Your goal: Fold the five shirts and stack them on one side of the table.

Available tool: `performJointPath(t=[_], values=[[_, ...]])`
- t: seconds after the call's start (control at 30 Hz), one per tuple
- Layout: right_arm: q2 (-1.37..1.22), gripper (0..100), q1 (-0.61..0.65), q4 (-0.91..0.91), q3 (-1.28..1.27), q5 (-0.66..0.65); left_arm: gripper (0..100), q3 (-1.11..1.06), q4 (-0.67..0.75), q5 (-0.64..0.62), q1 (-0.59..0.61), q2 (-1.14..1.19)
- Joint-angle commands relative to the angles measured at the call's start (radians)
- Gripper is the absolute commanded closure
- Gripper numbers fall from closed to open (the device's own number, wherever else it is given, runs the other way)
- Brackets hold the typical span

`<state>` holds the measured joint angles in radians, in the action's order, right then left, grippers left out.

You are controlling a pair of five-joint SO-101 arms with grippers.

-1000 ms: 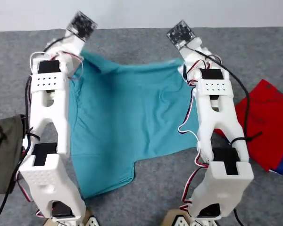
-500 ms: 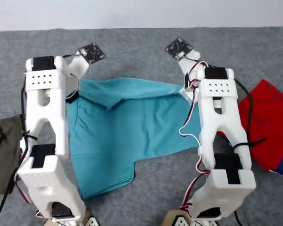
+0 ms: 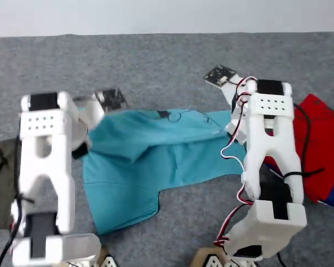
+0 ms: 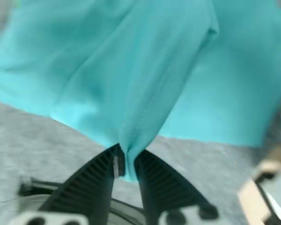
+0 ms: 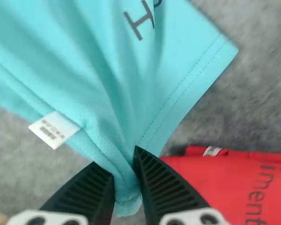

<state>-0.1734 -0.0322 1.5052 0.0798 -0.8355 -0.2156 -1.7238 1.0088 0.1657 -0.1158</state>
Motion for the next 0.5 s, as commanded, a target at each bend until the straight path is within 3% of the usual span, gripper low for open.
performJointPath(t=[0.0,0.47], values=[[0.059,98.8,-0.019,0.056,0.055,-0.015,99,-0.193,-0.032,0.057,0.005,-0.169],[0.065,98.8,-0.012,0.091,-0.101,-0.017,99,-0.607,-0.034,0.100,-0.028,-0.411]])
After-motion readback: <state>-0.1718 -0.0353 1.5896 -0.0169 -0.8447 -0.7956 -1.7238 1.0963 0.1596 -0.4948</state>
